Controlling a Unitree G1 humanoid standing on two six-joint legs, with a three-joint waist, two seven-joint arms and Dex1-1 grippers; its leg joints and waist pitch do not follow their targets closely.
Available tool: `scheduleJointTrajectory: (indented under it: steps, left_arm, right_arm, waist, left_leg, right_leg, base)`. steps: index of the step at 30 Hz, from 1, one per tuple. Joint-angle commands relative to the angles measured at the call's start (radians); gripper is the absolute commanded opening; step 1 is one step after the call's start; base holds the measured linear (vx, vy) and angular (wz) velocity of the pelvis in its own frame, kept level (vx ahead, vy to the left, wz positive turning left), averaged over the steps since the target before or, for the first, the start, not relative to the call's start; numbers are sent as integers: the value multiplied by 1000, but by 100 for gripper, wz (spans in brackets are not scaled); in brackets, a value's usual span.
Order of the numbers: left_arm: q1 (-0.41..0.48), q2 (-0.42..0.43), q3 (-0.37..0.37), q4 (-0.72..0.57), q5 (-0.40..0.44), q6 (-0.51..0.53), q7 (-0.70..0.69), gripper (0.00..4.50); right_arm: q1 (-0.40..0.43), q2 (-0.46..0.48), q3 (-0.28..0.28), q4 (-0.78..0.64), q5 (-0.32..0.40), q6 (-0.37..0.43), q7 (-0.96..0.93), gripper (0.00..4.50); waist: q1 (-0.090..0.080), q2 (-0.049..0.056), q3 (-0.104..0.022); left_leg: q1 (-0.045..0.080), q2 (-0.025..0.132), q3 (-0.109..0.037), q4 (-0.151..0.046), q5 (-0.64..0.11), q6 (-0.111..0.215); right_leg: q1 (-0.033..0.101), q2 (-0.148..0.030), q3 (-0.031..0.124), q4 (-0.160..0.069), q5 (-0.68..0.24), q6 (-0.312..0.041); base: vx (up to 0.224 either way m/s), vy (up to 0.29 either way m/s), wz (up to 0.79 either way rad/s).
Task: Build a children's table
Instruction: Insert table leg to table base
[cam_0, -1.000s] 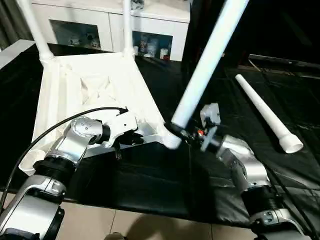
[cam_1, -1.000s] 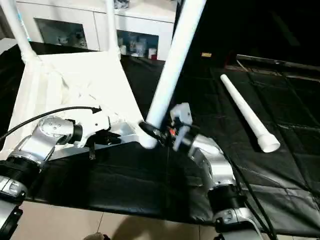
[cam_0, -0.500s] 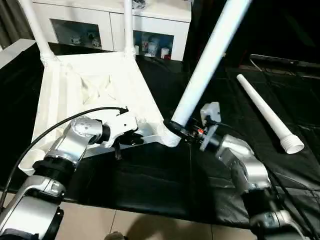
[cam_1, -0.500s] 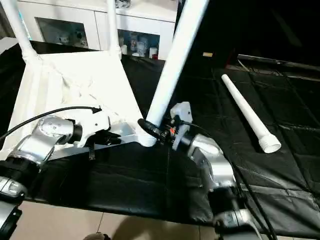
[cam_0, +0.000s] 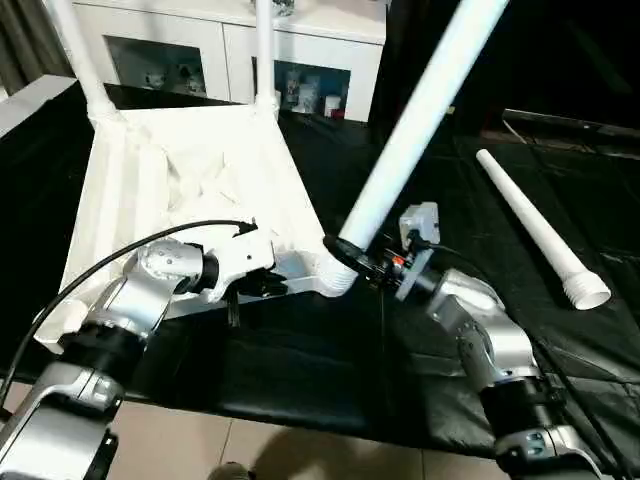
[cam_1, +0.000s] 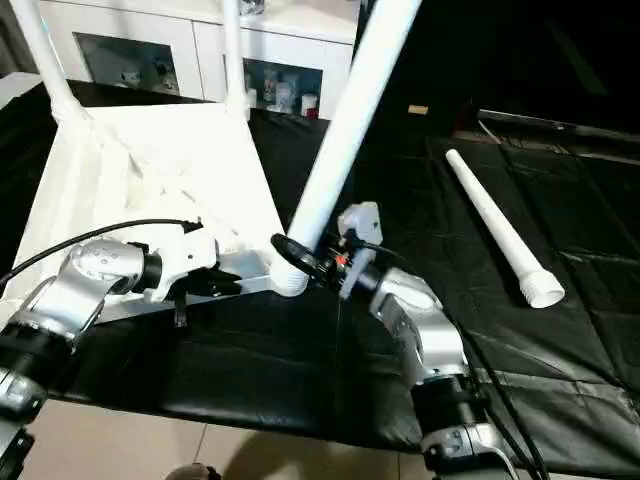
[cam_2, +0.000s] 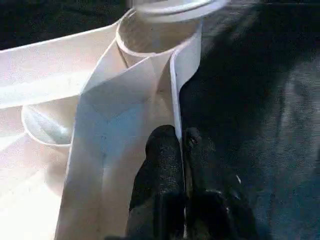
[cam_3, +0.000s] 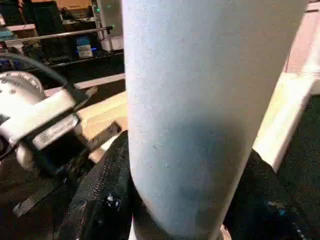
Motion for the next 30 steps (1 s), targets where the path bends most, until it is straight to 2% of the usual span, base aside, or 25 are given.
scheduleJointTrajectory:
  steps: [1, 2, 3, 5, 7, 8, 9, 12, 13, 17, 23, 26, 30]
  left_arm:
    - [-2, 1, -21, -64, -16, -3, -18, 0]
    - [8, 7, -18, -83, -19, 7, -22, 0]
    - [14, 10, -18, -93, -21, 13, -24, 0]
    - [21, 15, -16, -106, -23, 19, -28, 0]
    - [33, 20, -8, -121, -32, 32, -30, 0]
    - [39, 23, -5, -129, -37, 40, -33, 0]
    - [51, 28, -1, -143, -41, 52, -35, 0]
    - [65, 34, 0, -162, -40, 64, -38, 0]
    - [65, 34, 0, -162, -40, 64, -39, 0]
    - [73, 36, -1, -180, -41, 80, -38, 0]
    - [71, 42, -4, -174, -36, 91, -20, 0]
    - [65, 45, 1, -157, -31, 87, -11, 0]
    - [63, 48, 5, -149, -28, 86, -4, 0]
  right_arm:
    - [-15, -6, -1, 5, -7, 3, -8, 189]
    - [-19, -4, 1, 13, -11, -1, -10, 189]
    - [-21, -3, 1, 20, -12, -1, -12, 189]
    - [-24, -1, 0, 28, -13, -1, -15, 189]
    - [-24, 4, 6, 36, -21, -7, -17, 189]
    - [-24, 7, 8, 39, -23, -10, -18, 189]
    - [-23, 14, 7, 46, -21, -14, -23, 189]
    - [-24, 29, -7, 61, -10, -16, -36, 189]
    - [-24, 29, -7, 61, -9, -17, -36, 189]
    - [-27, 43, -13, 91, -8, -29, -42, 189]
    - [-20, 49, 1, 123, -38, -46, -45, 189]
    - [15, 34, -1, 93, -40, -48, -41, 189]
    - [54, 20, -9, 78, -44, -68, -43, 189]
  waist:
    - [-6, 15, -72]
    - [-4, 11, -72]
    - [-3, 13, -72]
    - [-4, 8, -71]
    - [-2, 28, -72]
    - [-5, 22, -72]
    - [-3, 27, -73]
    - [-3, 25, -74]
    - [-3, 21, -73]
    - [-2, 25, -73]
    - [-3, 24, -74]
    - [-1, 28, -73]
    - [-1, 27, -72]
  left_leg:
    - [39, -1, 14, -60, -222, -12]
    - [39, -1, 14, -59, -218, -10]
    - [39, -1, 14, -59, -215, -10]
    - [36, -2, 14, -60, -215, -14]
    - [38, -3, 12, -60, -221, -22]
    - [37, -4, 12, -60, -223, -27]
    - [37, -5, 11, -60, -226, -31]
    - [39, -4, 11, -60, -226, -32]
    - [38, -4, 11, -60, -226, -31]
    - [40, -3, 11, -60, -235, -30]
    - [40, -4, 11, -60, -230, -32]
    - [40, -5, 10, -60, -228, -32]
    - [40, -5, 10, -61, -249, -35]
  right_leg:
    - [34, -34, 13, -58, -1, -210]
    - [35, -35, 13, -57, 2, -209]
    - [34, -35, 13, -57, 2, -208]
    - [36, -35, 13, -57, -12, -204]
    - [34, -35, 13, -57, -10, -201]
    - [35, -33, 13, -57, 5, -200]
    - [36, -33, 12, -55, 12, -203]
    - [37, -32, 11, -54, 32, -211]
    - [37, -32, 11, -54, 31, -212]
    - [35, -33, 11, -54, 19, -212]
    - [37, -32, 11, -53, 30, -212]
    - [38, -31, 11, -53, 41, -210]
    - [38, -33, 12, -57, 10, -206]
  base:
    - [0, 0, 0]
    - [0, 0, 0]
    - [0, 0, 0]
    - [0, 0, 0]
    - [0, 0, 0]
    - [0, 0, 0]
    - [0, 0, 0]
    - [0, 0, 0]
    - [0, 0, 0]
    - [0, 0, 0]
    - [0, 0, 0]
    - [0, 0, 0]
    - [0, 0, 0]
